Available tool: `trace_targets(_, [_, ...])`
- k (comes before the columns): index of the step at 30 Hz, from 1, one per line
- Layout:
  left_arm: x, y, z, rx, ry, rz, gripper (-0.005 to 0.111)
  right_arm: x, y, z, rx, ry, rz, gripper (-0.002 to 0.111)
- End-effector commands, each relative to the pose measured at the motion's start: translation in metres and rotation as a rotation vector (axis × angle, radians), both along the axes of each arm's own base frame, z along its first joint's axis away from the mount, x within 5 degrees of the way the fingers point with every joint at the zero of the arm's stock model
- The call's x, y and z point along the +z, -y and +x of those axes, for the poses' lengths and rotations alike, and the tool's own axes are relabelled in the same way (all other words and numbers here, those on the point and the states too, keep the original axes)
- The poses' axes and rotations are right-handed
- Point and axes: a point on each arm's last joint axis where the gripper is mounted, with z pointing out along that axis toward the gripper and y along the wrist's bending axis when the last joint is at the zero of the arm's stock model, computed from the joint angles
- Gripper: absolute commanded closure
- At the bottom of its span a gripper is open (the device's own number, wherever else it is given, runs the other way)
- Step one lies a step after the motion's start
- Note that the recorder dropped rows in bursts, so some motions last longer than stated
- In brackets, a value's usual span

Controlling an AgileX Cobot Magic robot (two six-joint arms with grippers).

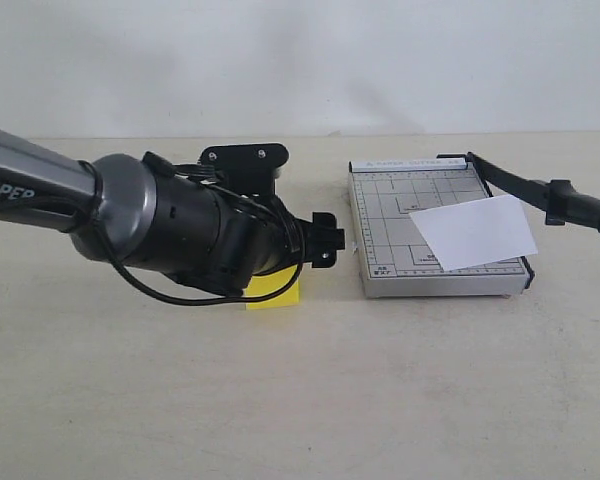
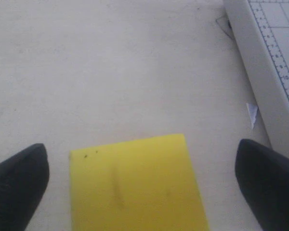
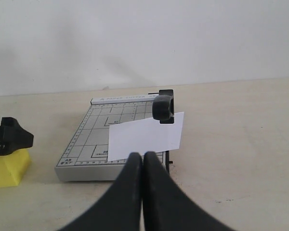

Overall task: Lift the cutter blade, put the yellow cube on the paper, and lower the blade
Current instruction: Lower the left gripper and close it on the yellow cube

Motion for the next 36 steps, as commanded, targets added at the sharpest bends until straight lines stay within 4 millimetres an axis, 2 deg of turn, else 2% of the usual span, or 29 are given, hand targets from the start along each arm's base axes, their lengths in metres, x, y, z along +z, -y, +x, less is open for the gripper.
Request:
trace_targets(1, [-0.002, -0.001, 0.002, 0.024, -0.003, -0.001, 0.008, 0.001, 0.000, 0.000, 0.000, 0.007, -0.009, 0.108])
trace_targets(15, [-0.003, 0.002, 0.013, 0.047, 0.014, -0.033, 0.008, 0.001, 0.000, 0.000, 0.000, 0.007, -0.009, 0.108])
trace_targets(27, [-0.013, -0.001, 0.015, 0.061, -0.001, -0.011, 0.009, 0.001, 0.000, 0.000, 0.000, 0.007, -0.009, 0.108])
trace_targets(29, [-0.016, -0.001, 0.015, 0.063, -0.003, -0.005, 0.020, 0.001, 0.000, 0.000, 0.000, 0.007, -0.009, 0.108])
trace_targets(31, [-0.016, -0.001, 0.014, 0.076, -0.015, -0.011, 0.041, 0.001, 0.000, 0.000, 0.000, 0.007, -0.009, 0.108])
trace_targets(32, [-0.016, -0.001, 0.014, 0.066, -0.016, -0.006, 0.056, 0.001, 0.000, 0.000, 0.000, 0.007, -0.009, 0.108])
trace_targets(33, [-0.016, -0.001, 0.014, 0.061, -0.017, -0.005, 0.065, 0.001, 0.000, 0.000, -0.001, 0.007, -0.007, 0.108])
trace_targets(34, [-0.017, 0.001, 0.014, 0.044, -0.026, -0.019, 0.081, 0.001, 0.000, 0.000, -0.001, 0.007, -0.007, 0.108])
trace_targets(36, [-0.014, 0.003, 0.013, 0.029, -0.029, -0.039, 0.096, 0.001, 0.000, 0.000, -0.001, 0.007, -0.007, 0.108])
